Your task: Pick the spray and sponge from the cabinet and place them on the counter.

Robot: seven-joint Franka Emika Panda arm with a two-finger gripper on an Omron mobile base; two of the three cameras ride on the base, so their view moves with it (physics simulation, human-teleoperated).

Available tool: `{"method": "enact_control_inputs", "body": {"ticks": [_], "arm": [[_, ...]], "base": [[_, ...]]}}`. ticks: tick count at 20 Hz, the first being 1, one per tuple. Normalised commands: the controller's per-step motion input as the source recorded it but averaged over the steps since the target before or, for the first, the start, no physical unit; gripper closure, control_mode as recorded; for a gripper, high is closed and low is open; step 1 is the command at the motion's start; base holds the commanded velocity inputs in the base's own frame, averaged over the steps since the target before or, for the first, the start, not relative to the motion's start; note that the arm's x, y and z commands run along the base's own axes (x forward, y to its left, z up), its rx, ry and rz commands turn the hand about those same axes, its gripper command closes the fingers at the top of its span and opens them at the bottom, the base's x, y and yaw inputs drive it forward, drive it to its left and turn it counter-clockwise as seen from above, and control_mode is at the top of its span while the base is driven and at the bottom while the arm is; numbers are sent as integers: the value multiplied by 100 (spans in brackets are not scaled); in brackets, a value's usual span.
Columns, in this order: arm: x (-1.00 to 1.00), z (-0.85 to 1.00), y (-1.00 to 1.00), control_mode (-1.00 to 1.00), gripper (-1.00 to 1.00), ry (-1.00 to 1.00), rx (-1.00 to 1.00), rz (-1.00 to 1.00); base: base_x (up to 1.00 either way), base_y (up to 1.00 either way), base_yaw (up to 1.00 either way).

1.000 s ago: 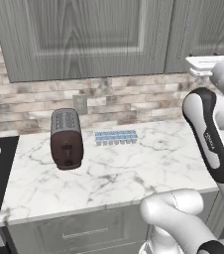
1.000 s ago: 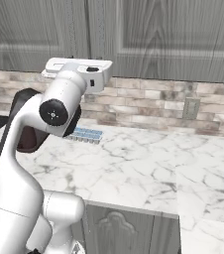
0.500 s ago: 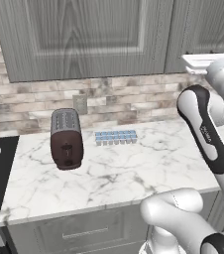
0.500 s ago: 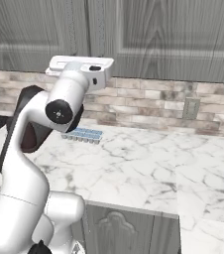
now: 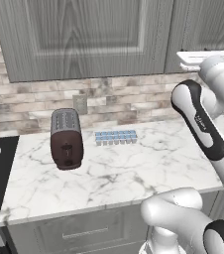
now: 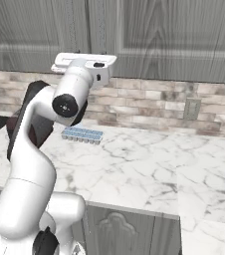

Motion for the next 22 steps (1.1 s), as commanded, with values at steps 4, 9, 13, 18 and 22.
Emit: {"method": "enact_control_inputs", "body": {"ticks": [4, 9, 13, 18, 22], "arm": [[19, 5, -9, -100, -100, 0, 0, 0], [18, 4, -10, -100, -100, 0, 0, 0], [24, 0, -2, -100, -100, 0, 0, 0], [25, 0, 0, -100, -100, 0, 0, 0], [25, 0, -1, -100, -100, 0, 0, 0]], "base": [[0, 0, 0], [0, 0, 0], [0, 0, 0], [0, 0, 0], [0, 0, 0]]}}
